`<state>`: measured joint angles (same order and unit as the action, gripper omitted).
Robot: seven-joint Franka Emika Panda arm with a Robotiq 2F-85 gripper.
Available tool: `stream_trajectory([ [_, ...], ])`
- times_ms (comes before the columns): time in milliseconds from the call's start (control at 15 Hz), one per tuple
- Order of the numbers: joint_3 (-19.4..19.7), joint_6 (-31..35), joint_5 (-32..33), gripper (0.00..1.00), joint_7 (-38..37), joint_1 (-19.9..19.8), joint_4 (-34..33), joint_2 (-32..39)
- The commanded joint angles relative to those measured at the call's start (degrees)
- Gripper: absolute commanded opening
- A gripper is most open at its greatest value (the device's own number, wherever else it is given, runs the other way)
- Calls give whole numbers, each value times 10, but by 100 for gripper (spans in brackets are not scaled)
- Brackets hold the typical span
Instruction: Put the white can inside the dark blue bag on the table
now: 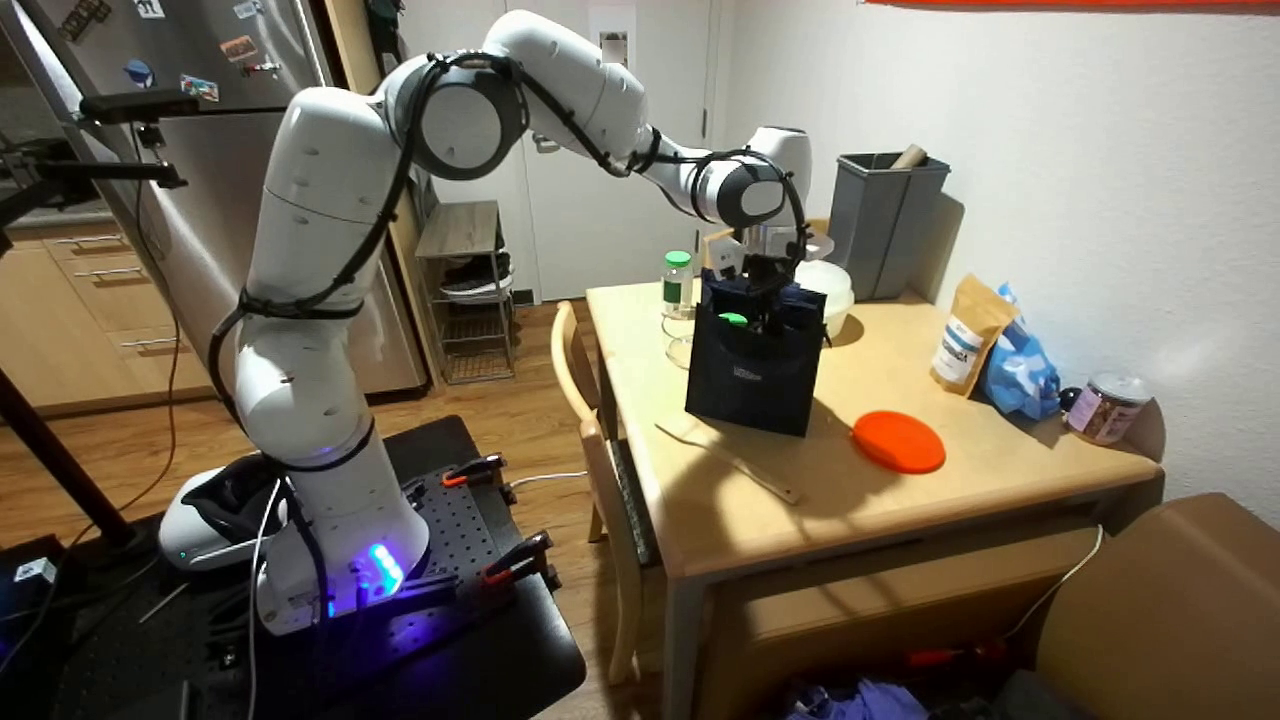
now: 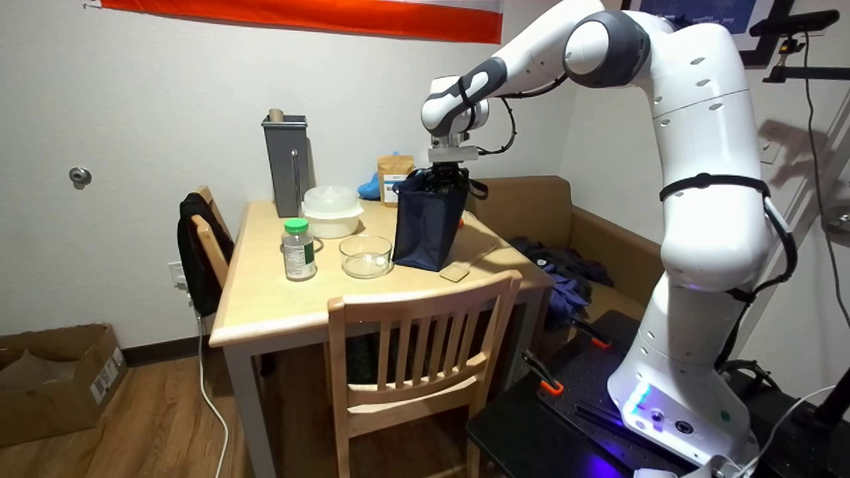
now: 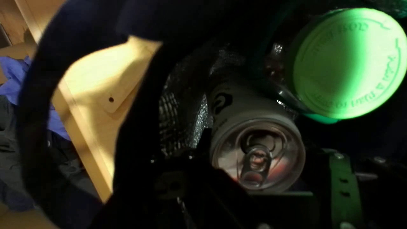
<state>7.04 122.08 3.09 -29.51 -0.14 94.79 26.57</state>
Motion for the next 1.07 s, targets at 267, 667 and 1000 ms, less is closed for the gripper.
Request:
stream_trajectory([
  [267, 5, -23, -5, 74, -13, 7, -14, 5],
  [667, 10, -19, 6, 100, -24, 14, -7, -20],
  [1000, 9, -17, 12, 100, -45, 22, 22, -82],
])
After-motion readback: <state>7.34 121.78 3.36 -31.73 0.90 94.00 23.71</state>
